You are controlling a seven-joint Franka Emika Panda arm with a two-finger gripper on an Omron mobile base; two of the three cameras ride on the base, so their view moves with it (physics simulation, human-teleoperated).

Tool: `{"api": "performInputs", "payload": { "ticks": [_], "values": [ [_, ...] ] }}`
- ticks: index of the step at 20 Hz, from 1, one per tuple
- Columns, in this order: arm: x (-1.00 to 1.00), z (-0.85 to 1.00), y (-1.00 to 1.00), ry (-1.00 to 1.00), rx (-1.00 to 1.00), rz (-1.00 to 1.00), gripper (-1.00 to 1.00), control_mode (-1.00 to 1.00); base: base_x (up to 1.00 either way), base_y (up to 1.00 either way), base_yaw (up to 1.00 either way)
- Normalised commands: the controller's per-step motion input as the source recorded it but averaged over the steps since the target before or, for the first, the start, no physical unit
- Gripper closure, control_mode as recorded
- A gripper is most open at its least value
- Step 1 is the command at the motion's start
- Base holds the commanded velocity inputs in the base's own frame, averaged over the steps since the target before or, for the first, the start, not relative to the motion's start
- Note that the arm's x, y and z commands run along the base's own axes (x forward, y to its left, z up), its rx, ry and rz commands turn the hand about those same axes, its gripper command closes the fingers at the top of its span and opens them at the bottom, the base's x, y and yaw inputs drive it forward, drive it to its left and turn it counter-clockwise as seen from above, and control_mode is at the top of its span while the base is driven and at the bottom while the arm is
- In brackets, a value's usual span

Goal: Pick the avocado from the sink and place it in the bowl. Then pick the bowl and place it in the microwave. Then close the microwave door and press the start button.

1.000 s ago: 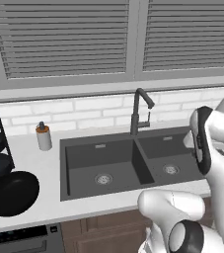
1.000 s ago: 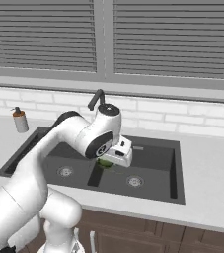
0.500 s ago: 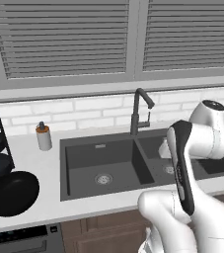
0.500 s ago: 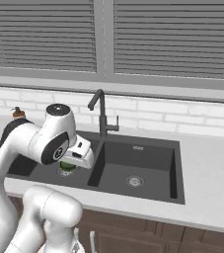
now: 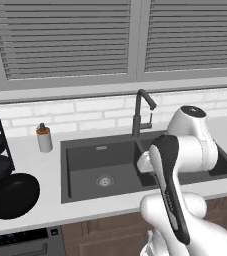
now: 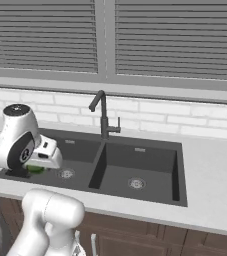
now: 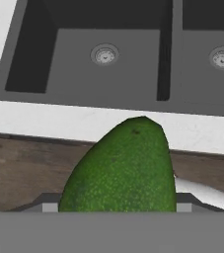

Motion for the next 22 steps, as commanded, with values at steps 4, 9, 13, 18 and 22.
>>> {"api": "performInputs", "payload": {
  "ticks": [4, 9, 13, 18, 22],
  "values": [
    [0.00, 0.32, 1.00, 0.00, -0.01, 0.09, 1.00, -1.00, 0.00, 0.00, 0.00],
    [0.05, 0.05, 1.00, 0.00, -0.03, 0.07, 1.00, -1.00, 0.00, 0.00, 0.00],
    [0.24, -0.13, 1.00, 0.00, -0.03, 0.01, 1.00, -1.00, 0.00, 0.00, 0.00],
    [0.30, -0.24, 1.00, 0.00, -0.06, 0.00, 1.00, -1.00, 0.00, 0.00, 0.00],
    [0.39, -0.28, 0.97, 0.00, -0.06, 0.00, 1.00, -1.00, 0.00, 0.00, 0.00]
  ]
}}
